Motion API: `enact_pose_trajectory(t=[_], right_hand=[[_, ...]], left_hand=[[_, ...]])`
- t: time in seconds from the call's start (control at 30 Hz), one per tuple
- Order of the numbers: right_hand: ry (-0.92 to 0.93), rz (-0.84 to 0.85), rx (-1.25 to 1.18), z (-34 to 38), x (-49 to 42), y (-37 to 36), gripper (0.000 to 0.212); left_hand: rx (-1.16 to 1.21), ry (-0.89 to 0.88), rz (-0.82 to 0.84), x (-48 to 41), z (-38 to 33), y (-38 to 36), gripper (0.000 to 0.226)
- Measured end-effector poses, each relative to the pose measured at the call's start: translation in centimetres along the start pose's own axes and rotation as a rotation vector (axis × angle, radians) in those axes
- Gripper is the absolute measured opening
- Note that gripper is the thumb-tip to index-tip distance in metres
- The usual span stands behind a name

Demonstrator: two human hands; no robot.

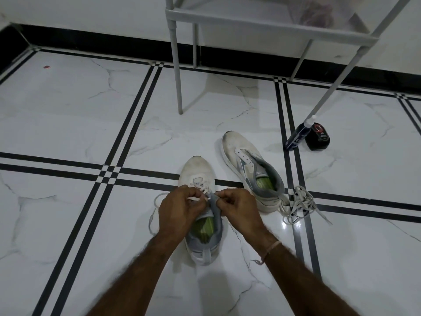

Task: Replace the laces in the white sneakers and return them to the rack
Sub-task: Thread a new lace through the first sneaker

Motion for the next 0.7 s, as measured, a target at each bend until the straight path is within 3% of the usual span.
enact_pose_trajectory(t=[0.13,0.27,0.33,0.43,0.57,0.6,0.7], right_hand=[[0.051,0.060,-0.019,0.5,0.9,-0.1,0.011],[-0.140,0.112,-0.225,0.1,0.8,0.6,0.015],[-0.175,0.115,-0.217,-0.1,0.8,0.5,0.012],[-0.200,0.059,-0.239,0.8,0.1,0.6,0.012],[-0.369,-0.184,-0.826,2.7,-2.5,4.6,0.022],[-0.276,-0.188,-0.712,2.7,-2.9,5.5,0.020],[0.148,0.027,0.172,1.8,-2.3,4.4,0.007]], left_hand=[[0.027,-0.005,-0.002,0.5,0.5,-0.7,0.024],[0.054,-0.061,0.050,0.2,0.7,-0.6,0.018],[0.039,-0.122,0.083,-0.1,0.6,-0.5,0.011],[-0.031,-0.213,0.137,-0.4,0.8,-0.2,0.026],[0.024,-0.137,0.145,-1.3,1.5,0.6,0.043],[0.022,-0.129,0.147,-1.5,1.4,0.7,0.048],[0.011,-0.106,0.177,-1.6,1.0,0.5,0.058]])
Point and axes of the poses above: each hand's wrist, its own x-axis away from the middle knuckle, its own y-axis out of the back of the hand, z = x × y, the point moved 1 cm from there along -x, towards the middle knuckle, and after that the axes turned 9 degrees about -z, right-handed, at the moved point
